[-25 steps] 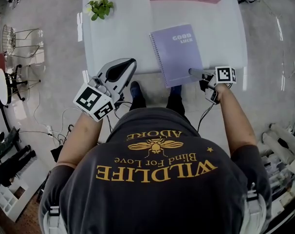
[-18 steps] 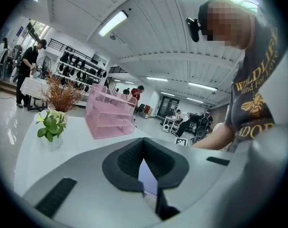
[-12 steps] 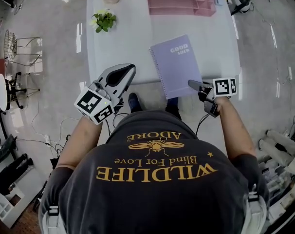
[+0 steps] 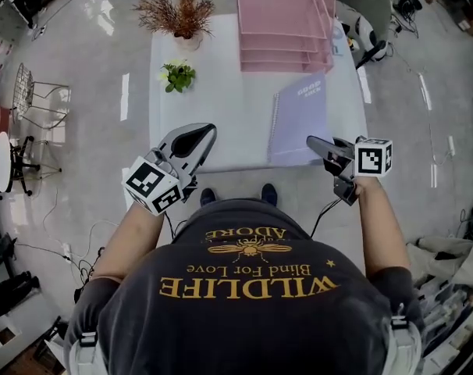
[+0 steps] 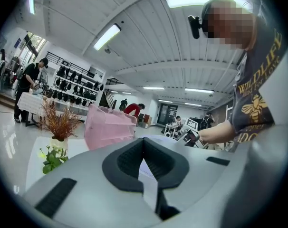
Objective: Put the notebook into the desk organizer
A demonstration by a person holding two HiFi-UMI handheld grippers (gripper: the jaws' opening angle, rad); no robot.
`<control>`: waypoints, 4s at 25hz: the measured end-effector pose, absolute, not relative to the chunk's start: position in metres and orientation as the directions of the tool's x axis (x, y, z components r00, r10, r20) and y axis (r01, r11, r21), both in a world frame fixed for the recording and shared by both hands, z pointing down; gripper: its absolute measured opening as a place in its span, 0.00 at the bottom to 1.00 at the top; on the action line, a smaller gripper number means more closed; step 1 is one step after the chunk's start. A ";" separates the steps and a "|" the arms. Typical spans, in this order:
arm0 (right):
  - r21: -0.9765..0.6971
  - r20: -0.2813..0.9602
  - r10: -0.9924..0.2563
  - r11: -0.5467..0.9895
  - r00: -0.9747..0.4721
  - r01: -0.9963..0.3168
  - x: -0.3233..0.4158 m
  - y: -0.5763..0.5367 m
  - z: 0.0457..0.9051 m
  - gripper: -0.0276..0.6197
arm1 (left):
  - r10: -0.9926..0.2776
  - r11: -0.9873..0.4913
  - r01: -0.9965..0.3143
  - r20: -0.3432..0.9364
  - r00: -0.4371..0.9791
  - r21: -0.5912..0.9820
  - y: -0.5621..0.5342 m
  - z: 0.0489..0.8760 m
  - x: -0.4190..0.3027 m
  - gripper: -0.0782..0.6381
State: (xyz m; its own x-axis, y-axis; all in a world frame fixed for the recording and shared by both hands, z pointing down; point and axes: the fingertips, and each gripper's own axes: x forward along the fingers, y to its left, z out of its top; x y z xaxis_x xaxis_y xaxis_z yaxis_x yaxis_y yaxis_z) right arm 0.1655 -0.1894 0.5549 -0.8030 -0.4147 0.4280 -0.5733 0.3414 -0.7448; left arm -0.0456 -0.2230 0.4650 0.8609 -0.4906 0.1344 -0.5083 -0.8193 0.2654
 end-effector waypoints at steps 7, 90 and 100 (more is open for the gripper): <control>-0.685 0.321 -0.486 0.473 -0.813 -0.554 0.183 -0.230 0.446 0.09 | -0.495 -0.836 -0.498 0.077 0.866 0.231 -0.248 0.418 -0.044 0.11; -0.248 0.636 -0.755 -0.004 -0.159 -0.969 0.210 -0.553 0.469 0.43 | -0.529 -0.816 -0.524 0.048 0.847 0.245 -0.285 0.394 -0.076 0.11; 0.048 0.564 -0.825 -0.014 0.039 -0.999 0.212 -0.546 0.449 0.47 | -0.539 -0.804 -0.532 0.052 0.841 0.266 -0.283 0.396 -0.083 0.11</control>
